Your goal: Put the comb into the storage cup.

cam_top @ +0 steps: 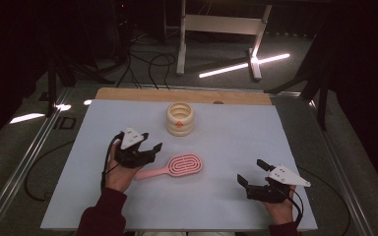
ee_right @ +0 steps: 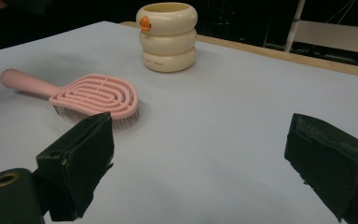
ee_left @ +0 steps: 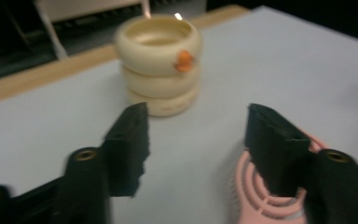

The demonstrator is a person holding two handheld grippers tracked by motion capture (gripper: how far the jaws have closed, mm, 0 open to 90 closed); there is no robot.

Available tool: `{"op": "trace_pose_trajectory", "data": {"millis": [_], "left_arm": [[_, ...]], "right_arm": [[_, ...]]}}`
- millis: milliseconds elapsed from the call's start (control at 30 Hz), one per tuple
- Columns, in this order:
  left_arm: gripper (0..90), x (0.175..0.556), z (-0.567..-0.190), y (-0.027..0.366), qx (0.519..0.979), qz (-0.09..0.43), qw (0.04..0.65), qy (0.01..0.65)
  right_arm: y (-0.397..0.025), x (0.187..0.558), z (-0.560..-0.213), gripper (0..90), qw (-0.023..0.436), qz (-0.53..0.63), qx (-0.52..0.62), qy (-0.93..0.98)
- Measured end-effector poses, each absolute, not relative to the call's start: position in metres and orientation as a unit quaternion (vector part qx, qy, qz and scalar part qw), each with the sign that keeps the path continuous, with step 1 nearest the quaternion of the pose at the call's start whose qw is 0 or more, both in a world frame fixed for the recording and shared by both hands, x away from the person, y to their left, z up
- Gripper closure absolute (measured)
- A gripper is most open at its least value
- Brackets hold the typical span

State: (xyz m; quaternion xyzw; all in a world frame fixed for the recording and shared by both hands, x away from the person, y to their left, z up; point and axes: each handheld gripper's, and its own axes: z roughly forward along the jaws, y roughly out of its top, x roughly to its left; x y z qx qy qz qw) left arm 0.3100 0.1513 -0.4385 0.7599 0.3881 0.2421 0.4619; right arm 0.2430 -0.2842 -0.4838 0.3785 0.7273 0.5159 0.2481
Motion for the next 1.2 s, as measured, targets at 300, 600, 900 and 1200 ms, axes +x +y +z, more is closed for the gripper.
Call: {"op": "trace_pose_trajectory", "data": {"millis": [300,600,900,1200], "left_arm": [[25.6,0.275,-0.432,0.209,0.713,0.281,0.492,0.412],[18.4,0.25,-0.439,0.235,0.714,0.3,0.474,0.419],[3.6,0.239,-0.446,0.25,0.721,0.306,0.457,0.421],[0.0,0.232,-0.454,0.258,0.723,0.296,0.475,0.404]], "right_arm": [[-0.282,0.244,-0.481,8.0,0.252,0.521,0.374,0.725],[-0.282,0.247,-0.472,8.0,0.26,0.523,0.364,0.725],[-0.28,0.252,-0.466,7.9,0.257,0.534,0.362,0.719],[-0.278,0.248,-0.466,8.0,0.267,0.536,0.351,0.72]]}}
